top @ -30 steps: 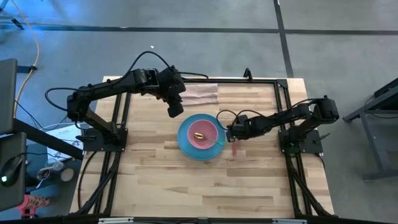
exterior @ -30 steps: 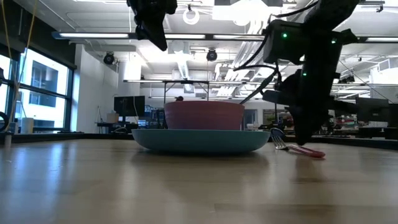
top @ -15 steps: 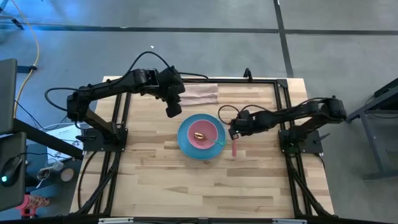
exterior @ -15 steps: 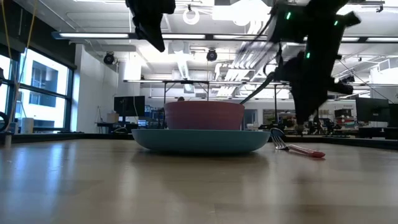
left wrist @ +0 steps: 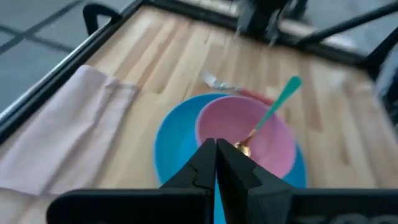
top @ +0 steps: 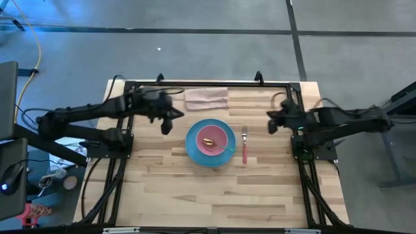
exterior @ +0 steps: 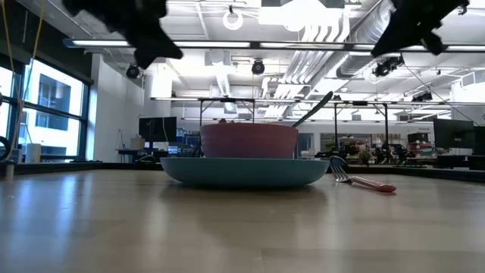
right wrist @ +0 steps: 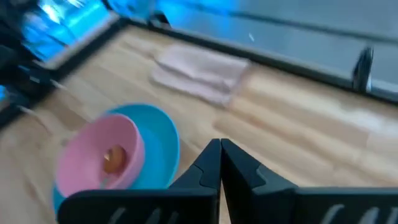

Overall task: Set table place
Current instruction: Return to Home Position

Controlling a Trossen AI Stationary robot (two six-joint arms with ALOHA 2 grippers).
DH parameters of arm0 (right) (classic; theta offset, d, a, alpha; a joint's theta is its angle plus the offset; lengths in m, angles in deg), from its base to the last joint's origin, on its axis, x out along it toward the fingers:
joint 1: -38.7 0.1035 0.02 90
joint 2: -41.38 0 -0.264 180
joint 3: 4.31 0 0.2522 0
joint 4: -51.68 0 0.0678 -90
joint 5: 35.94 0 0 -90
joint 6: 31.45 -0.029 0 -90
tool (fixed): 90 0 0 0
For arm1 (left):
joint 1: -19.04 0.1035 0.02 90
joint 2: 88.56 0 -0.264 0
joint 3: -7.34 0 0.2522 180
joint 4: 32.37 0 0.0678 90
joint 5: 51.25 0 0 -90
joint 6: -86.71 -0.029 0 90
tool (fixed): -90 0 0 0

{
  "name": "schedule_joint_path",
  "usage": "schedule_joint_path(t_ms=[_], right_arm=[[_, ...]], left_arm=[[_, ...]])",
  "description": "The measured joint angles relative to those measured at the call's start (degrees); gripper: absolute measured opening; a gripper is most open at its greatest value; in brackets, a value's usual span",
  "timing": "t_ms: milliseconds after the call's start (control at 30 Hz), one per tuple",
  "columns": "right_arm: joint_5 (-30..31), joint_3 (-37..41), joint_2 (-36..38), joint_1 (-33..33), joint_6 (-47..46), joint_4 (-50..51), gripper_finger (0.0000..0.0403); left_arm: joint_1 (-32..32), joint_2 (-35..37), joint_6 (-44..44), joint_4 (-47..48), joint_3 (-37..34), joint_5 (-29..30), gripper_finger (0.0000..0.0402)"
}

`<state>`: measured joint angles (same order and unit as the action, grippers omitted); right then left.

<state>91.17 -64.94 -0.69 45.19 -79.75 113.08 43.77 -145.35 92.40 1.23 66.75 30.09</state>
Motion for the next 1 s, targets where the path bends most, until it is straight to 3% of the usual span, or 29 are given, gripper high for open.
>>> schedule_joint_path(t_ms=[133,267,400,633,767,1000], right_arm=[[0.2,0.1,8.3,1.3,6.9,-1.2,0.0],[-1.4,4.6,17.0,2.9,16.0,-11.3,0.0],[-6.6,14.1,26.5,3.4,22.6,-25.3,0.0],[-10.9,31.5,41.9,3.4,21.4,-37.0,0.0],[-13.2,34.4,41.2,3.2,22.7,-39.0,0.0],[-19.1,35.1,41.8,0.7,24.2,-38.9,0.0]], left_arm=[[-1.3,9.9,5.9,-11.9,-12.6,-1.0,0.0001],[-3.8,19.6,10.2,-25.2,-23.7,-0.6,0.0],[-5.7,26.7,15.1,-27.6,-31.5,1.5,0.0],[-6.3,33.1,15.8,-33.9,-39.5,0.8,0.0],[-6.4,35.3,16.2,-42.7,-45.3,1.6,0.0],[-6.3,36.1,13.9,-38.5,-45.2,2.0,0.0]])
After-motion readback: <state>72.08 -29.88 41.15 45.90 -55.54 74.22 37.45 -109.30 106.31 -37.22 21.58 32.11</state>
